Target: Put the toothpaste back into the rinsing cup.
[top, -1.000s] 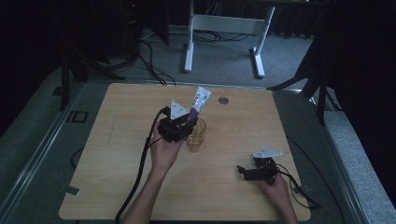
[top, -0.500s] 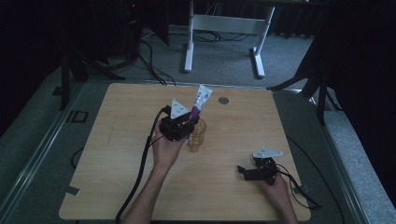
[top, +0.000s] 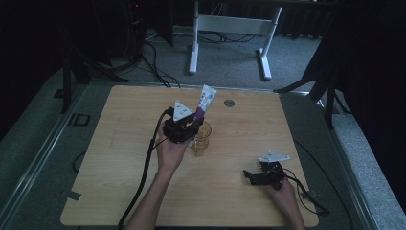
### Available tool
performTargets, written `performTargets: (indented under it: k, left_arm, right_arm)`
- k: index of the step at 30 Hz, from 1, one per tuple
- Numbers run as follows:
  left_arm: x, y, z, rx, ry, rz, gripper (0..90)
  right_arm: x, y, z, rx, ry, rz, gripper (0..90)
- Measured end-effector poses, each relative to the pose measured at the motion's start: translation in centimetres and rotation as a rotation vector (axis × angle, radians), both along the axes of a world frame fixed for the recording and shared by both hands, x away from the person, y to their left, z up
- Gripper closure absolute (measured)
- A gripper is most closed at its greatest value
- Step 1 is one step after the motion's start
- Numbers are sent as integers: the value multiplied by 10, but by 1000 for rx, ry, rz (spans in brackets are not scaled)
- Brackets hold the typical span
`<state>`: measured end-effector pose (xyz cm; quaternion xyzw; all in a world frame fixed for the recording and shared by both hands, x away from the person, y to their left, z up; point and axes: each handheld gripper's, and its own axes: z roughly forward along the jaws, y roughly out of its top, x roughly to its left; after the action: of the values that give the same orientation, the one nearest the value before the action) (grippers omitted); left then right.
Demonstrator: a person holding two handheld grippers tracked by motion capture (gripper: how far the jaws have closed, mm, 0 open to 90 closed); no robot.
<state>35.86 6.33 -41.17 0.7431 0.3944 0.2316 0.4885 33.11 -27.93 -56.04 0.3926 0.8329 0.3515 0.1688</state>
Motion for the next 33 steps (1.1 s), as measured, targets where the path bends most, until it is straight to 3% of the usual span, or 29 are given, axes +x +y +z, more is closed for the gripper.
performTargets:
  k: [33]
  left_arm:
    - [12,-2,-9,-29,-29,13,695]
  right_arm:
    - [0,0,0,-1,0,1,126]
